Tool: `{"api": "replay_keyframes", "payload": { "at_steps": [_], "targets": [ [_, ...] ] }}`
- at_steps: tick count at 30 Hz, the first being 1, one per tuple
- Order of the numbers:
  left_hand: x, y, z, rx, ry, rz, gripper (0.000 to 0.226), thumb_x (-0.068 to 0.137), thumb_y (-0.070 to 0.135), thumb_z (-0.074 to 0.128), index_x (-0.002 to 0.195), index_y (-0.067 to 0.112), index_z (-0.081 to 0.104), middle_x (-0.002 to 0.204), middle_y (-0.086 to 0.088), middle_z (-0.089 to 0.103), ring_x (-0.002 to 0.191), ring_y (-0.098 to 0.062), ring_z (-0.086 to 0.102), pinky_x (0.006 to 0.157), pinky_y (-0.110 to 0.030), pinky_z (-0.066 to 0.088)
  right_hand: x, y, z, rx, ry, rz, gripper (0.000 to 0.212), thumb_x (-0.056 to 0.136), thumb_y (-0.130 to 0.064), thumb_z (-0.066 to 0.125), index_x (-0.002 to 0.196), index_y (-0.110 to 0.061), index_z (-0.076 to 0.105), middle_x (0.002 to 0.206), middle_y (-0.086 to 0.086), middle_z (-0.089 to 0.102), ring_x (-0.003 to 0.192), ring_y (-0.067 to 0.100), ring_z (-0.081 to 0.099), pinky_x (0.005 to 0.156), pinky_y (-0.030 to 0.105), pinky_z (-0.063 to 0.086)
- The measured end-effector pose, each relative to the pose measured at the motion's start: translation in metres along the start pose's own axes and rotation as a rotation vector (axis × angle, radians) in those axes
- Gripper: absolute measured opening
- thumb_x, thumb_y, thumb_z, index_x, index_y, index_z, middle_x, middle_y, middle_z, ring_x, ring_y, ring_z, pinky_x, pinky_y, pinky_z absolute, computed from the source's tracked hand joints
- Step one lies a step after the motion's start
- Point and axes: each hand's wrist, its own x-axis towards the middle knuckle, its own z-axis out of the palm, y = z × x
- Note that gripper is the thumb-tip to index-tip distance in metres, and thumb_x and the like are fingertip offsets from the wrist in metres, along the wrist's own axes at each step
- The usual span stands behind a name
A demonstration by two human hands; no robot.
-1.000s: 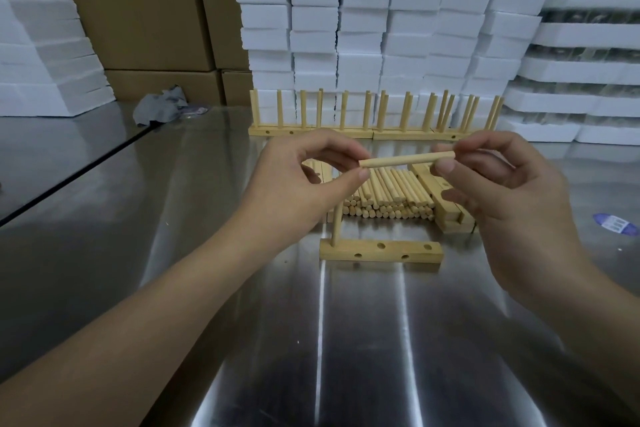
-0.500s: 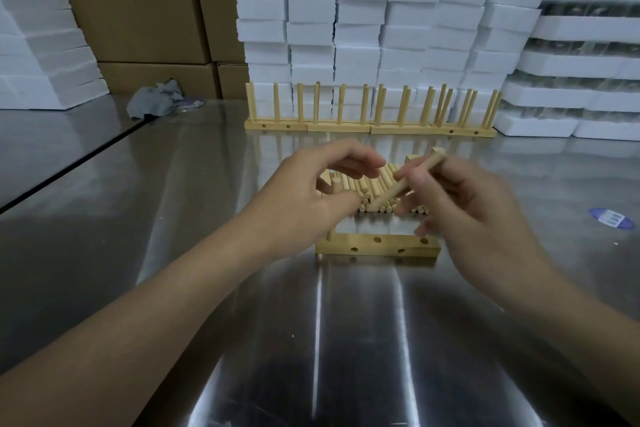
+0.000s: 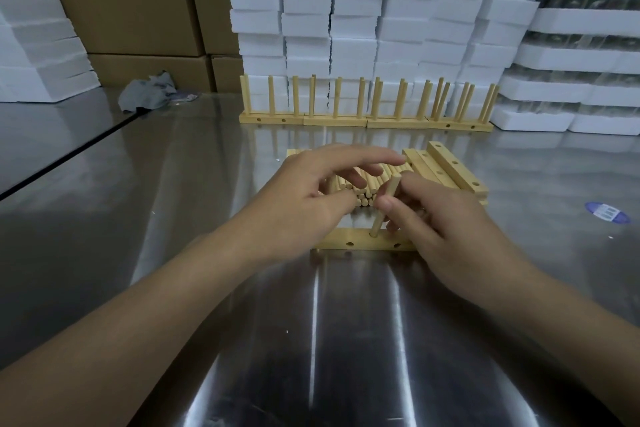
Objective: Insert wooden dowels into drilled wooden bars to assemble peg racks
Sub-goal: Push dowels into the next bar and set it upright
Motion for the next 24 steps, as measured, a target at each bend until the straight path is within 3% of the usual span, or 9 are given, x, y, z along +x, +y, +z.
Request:
{"api": "replay_keyframes", "payload": {
  "at_steps": [5, 10, 14, 17, 21, 24],
  "targets": [
    [0.0, -0.001, -0.002, 0.084, 0.026, 0.048, 0.063, 0.082, 0.007, 0.05, 0.125, 0.045, 0.075, 0.121, 0.018, 0.069, 0.116, -0.015, 0.064, 0.082, -0.051, 0.057, 0.002, 0.0, 0.002, -0.031, 0.003, -0.039, 0.027, 0.1, -0.057, 0.047, 0.087, -0.038, 0.061, 0.083, -0.014, 0.066, 0.081, 0.007, 0.065, 0.064, 0.025, 0.047],
    [0.001, -0.004, -0.007, 0.245, 0.047, 0.162, 0.06, 0.081, 0.004, 0.053, 0.129, 0.032, 0.076, 0.125, 0.015, 0.071, 0.121, -0.015, 0.065, 0.094, -0.05, 0.057, 0.001, 0.004, 0.008, 0.138, 0.043, -0.003, 0.018, 0.1, -0.046, 0.061, 0.104, -0.033, 0.073, 0.092, -0.018, 0.071, 0.092, 0.006, 0.067, 0.071, 0.013, 0.047],
    [0.002, -0.002, -0.008, 0.336, 0.033, 0.215, 0.059, 0.08, 0.003, 0.054, 0.13, 0.027, 0.075, 0.128, 0.013, 0.071, 0.124, -0.013, 0.064, 0.097, -0.05, 0.055, 0.005, 0.003, 0.012, 0.378, 0.091, -0.008, 0.011, 0.098, -0.026, 0.072, 0.105, -0.019, 0.079, 0.095, -0.005, 0.079, 0.095, 0.014, 0.075, 0.085, 0.028, 0.06],
    [0.003, -0.001, -0.007, 0.351, 0.035, 0.247, 0.057, 0.079, 0.001, 0.055, 0.127, 0.023, 0.076, 0.126, 0.011, 0.072, 0.122, -0.01, 0.065, 0.097, -0.048, 0.056, 0.008, 0.005, 0.013, 0.431, 0.101, -0.017, 0.007, 0.092, -0.027, 0.078, 0.097, -0.021, 0.079, 0.09, -0.004, 0.08, 0.089, 0.016, 0.077, 0.082, 0.032, 0.062],
    [0.001, -0.002, -0.003, 0.25, 0.044, 0.201, 0.054, 0.08, 0.002, 0.055, 0.124, 0.025, 0.076, 0.12, 0.013, 0.073, 0.115, -0.011, 0.068, 0.079, -0.044, 0.058, 0.01, 0.007, 0.015, 0.432, 0.1, -0.053, 0.013, 0.094, -0.024, 0.079, 0.086, -0.032, 0.072, 0.083, -0.003, 0.075, 0.08, 0.021, 0.073, 0.076, 0.035, 0.059],
    [0.0, -0.003, 0.0, 0.147, 0.033, 0.135, 0.056, 0.08, 0.003, 0.053, 0.122, 0.031, 0.076, 0.12, 0.011, 0.071, 0.107, -0.021, 0.071, 0.077, -0.055, 0.059, 0.008, 0.011, 0.018, 0.472, 0.091, -0.05, 0.008, 0.097, -0.025, 0.077, 0.091, -0.028, 0.073, 0.085, 0.001, 0.074, 0.083, 0.022, 0.072, 0.08, 0.041, 0.059]
  ]
}}
